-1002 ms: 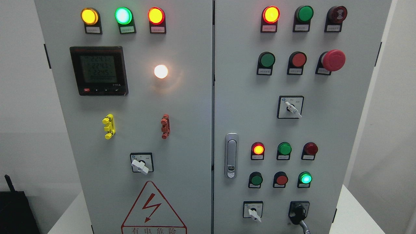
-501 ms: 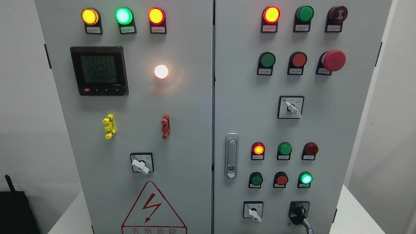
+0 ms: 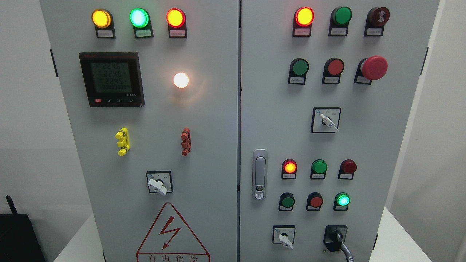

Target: Trip black knob to open circuit

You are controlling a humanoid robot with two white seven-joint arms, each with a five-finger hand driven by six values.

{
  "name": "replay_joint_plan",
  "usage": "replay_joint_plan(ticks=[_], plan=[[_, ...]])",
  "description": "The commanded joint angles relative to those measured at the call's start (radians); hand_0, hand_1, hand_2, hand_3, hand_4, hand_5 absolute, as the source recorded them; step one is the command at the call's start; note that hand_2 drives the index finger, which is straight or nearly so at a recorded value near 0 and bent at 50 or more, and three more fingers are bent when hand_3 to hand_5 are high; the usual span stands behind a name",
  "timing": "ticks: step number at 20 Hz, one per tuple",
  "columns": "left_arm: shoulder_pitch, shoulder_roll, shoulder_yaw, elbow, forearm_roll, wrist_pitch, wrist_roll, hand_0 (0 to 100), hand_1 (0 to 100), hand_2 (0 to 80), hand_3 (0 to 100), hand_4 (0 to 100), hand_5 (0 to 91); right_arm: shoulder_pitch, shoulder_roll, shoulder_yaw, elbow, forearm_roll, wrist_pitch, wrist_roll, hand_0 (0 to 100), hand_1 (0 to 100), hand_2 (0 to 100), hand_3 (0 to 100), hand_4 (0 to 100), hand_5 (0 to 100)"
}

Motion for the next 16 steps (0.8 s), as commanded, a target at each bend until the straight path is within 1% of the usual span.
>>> replay_joint_plan(ticks=[1, 4, 9, 10, 16], plan=[[-0.002, 0.0, 0.002, 0.0, 0.002, -0.003, 0.0, 12, 39, 0.0, 0, 0, 0.0, -0.01, -0.004, 0.0, -0.032, -0.001, -0.016, 0.017, 0, 0, 1, 100, 100, 98], [-0.002, 0.0, 0.002, 0.0, 0.002, -0.003, 0.0, 12, 39, 0.0, 0, 0, 0.0, -0.008, -0.006, -0.008, -0.032, -0.001, -0.016, 0.017, 0, 0, 1, 100, 100, 98], [-0.002, 0.0, 0.002, 0.0, 0.002, -0.003, 0.0, 12, 39, 0.0, 0, 0, 0.0, -0.002, -0.029, -0.023, -0.032, -0.029, -0.016, 0.015, 0, 0, 1, 100, 100, 98], [-0.002, 0.0, 0.002, 0.0, 0.002, -0.002, 0.0, 12, 39, 0.0, 0, 0, 0.0, -0.002, -0.032, -0.028, -0.032, -0.029, -0.016, 0.007, 0, 0, 1, 100, 100, 98], [-0.002, 0.0, 0.002, 0.0, 0.001, -0.003, 0.0, 12, 39, 0.0, 0, 0, 0.0, 0.021, -0.041, -0.034, -0.038, -0.037, -0.016, 0.006, 0, 0, 1, 100, 100, 98]])
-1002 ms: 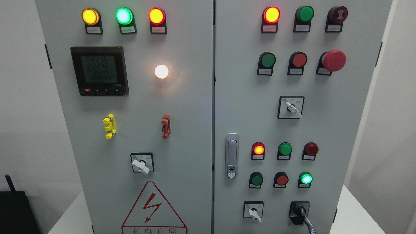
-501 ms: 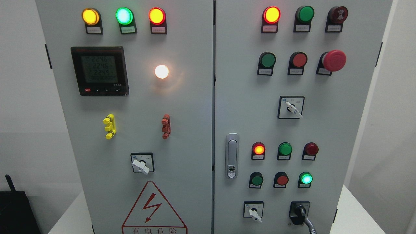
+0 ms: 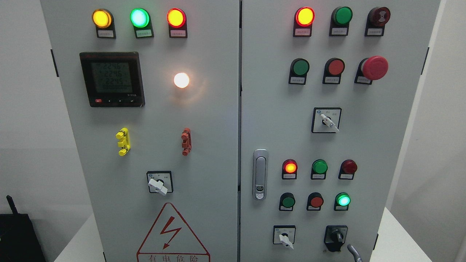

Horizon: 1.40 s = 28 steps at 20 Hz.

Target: Trip black knob to open circuit

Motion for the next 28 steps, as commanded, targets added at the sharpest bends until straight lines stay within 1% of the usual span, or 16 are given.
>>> replay_joint_plan(ticks=[1, 5, 8, 9, 10, 11, 12, 13, 14, 15, 16, 17, 18, 20, 22, 28], plan=[[-0.002, 0.0, 0.003, 0.0, 0.002, -0.003, 0.0, 12, 39, 0.0, 0, 0, 0.0, 0.003, -0.009, -0.008, -0.032, -0.005, -0.016, -0.005, 0, 0, 1, 100, 100, 98], [-0.002, 0.0, 0.003, 0.0, 0.002, -0.003, 0.0, 12, 39, 0.0, 0, 0, 0.0, 0.032, -0.014, -0.014, -0.055, -0.006, -0.014, -0.006, 0, 0, 0, 100, 99, 96], [-0.002, 0.0, 0.003, 0.0, 0.002, -0.003, 0.0, 12, 39, 0.0, 0, 0, 0.0, 0.075, -0.012, -0.013, -0.086, -0.017, -0.016, -0.006, 0, 0, 0, 100, 97, 92], [-0.002, 0.0, 0.003, 0.0, 0.002, -0.002, 0.0, 12, 39, 0.0, 0, 0, 0.0, 0.09, -0.01, -0.011, -0.097, -0.031, -0.019, -0.006, 0, 0, 0, 100, 94, 90], [-0.002, 0.0, 0.003, 0.0, 0.002, -0.002, 0.0, 12, 39, 0.0, 0, 0, 0.0, 0.11, -0.01, -0.01, -0.109, -0.035, -0.019, -0.004, 0, 0, 0, 100, 90, 86], [-0.002, 0.0, 0.003, 0.0, 0.002, -0.003, 0.0, 12, 39, 0.0, 0, 0, 0.0, 0.125, -0.01, -0.01, -0.117, -0.038, -0.022, -0.004, 0, 0, 0, 100, 88, 85], [-0.002, 0.0, 0.003, 0.0, 0.002, -0.003, 0.0, 12, 39, 0.0, 0, 0, 0.0, 0.137, -0.01, -0.01, -0.123, -0.04, -0.022, -0.004, 0, 0, 0, 96, 79, 76], [-0.002, 0.0, 0.003, 0.0, 0.002, -0.003, 0.0, 12, 39, 0.0, 0, 0, 0.0, 0.147, -0.009, -0.01, -0.127, -0.04, -0.023, -0.004, 0, 0, 0, 86, 71, 67], [-0.002, 0.0, 0.003, 0.0, 0.002, -0.003, 0.0, 12, 39, 0.0, 0, 0, 0.0, 0.15, -0.009, -0.011, -0.132, -0.04, -0.025, -0.004, 0, 0, 0, 78, 65, 62], [-0.002, 0.0, 0.003, 0.0, 0.002, -0.003, 0.0, 12, 39, 0.0, 0, 0, 0.0, 0.151, -0.009, -0.011, -0.134, -0.04, -0.028, -0.002, 0, 0, 0, 64, 54, 51], [-0.002, 0.0, 0.003, 0.0, 0.002, -0.003, 0.0, 12, 39, 0.0, 0, 0, 0.0, 0.151, -0.009, -0.011, -0.135, -0.04, -0.028, -0.001, 0, 0, 0, 48, 38, 38], [-0.002, 0.0, 0.003, 0.0, 0.002, -0.003, 0.0, 12, 39, 0.0, 0, 0, 0.0, 0.151, -0.01, -0.011, -0.135, -0.04, -0.028, 0.001, 0, 0, 0, 39, 30, 31], [-0.002, 0.0, 0.003, 0.0, 0.002, -0.003, 0.0, 12, 39, 0.0, 0, 0, 0.0, 0.151, -0.01, -0.011, -0.137, -0.04, -0.029, 0.002, 0, 0, 0, 30, 20, 23], [-0.002, 0.0, 0.003, 0.0, 0.002, -0.003, 0.0, 12, 39, 0.0, 0, 0, 0.0, 0.151, -0.009, -0.011, -0.137, -0.04, -0.029, 0.004, 0, 0, 0, 15, 6, 10], [-0.002, 0.0, 0.003, 0.0, 0.001, -0.003, 0.0, 12, 39, 0.0, 0, 0, 0.0, 0.151, -0.01, -0.01, -0.137, -0.04, -0.029, 0.007, 0, 0, 0, 7, 0, 1], [-0.002, 0.0, 0.003, 0.0, 0.002, -0.003, 0.0, 12, 39, 0.0, 0, 0, 0.0, 0.153, -0.009, -0.005, -0.143, -0.04, -0.035, 0.011, 0, 0, 0, 4, 0, 0]])
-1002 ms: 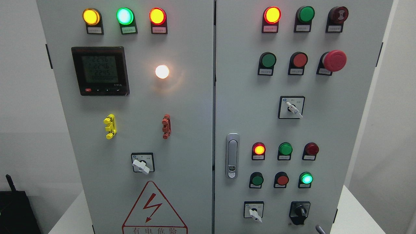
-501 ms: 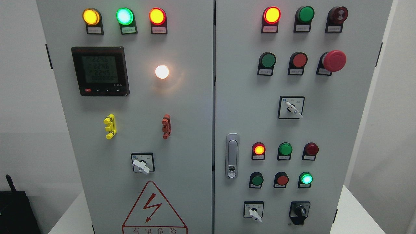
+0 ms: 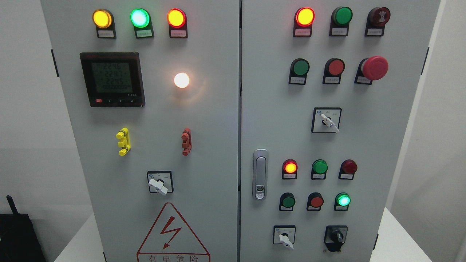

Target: Trip black knob to open circuit

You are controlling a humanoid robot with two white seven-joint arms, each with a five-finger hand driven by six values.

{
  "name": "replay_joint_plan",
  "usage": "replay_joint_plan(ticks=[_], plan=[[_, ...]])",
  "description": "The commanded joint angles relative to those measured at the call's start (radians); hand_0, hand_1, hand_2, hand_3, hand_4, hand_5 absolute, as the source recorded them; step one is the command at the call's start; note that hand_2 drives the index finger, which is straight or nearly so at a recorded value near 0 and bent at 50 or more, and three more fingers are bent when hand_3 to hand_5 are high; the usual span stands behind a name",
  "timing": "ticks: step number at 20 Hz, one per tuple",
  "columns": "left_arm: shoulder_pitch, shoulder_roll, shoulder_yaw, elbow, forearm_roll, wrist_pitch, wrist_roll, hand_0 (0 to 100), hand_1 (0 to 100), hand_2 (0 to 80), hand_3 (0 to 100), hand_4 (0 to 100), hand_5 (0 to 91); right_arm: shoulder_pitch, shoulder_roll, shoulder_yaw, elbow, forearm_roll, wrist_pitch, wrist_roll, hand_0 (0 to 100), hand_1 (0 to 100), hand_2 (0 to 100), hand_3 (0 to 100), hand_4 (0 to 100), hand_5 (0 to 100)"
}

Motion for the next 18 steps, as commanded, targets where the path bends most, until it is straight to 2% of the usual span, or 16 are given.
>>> replay_joint_plan(ticks=[1, 18], plan=[[-0.002, 0.0, 0.003, 0.0, 0.002, -0.002, 0.0, 12, 39, 0.0, 0, 0, 0.0, -0.001, 0.001, 0.002, -0.032, -0.002, -0.016, 0.01, 0, 0, 0, 3, 0, 0], [-0.002, 0.0, 0.003, 0.0, 0.002, -0.002, 0.0, 12, 39, 0.0, 0, 0, 0.0, 0.015, -0.002, 0.006, -0.044, -0.002, -0.017, 0.012, 0, 0, 0, 4, 0, 0]])
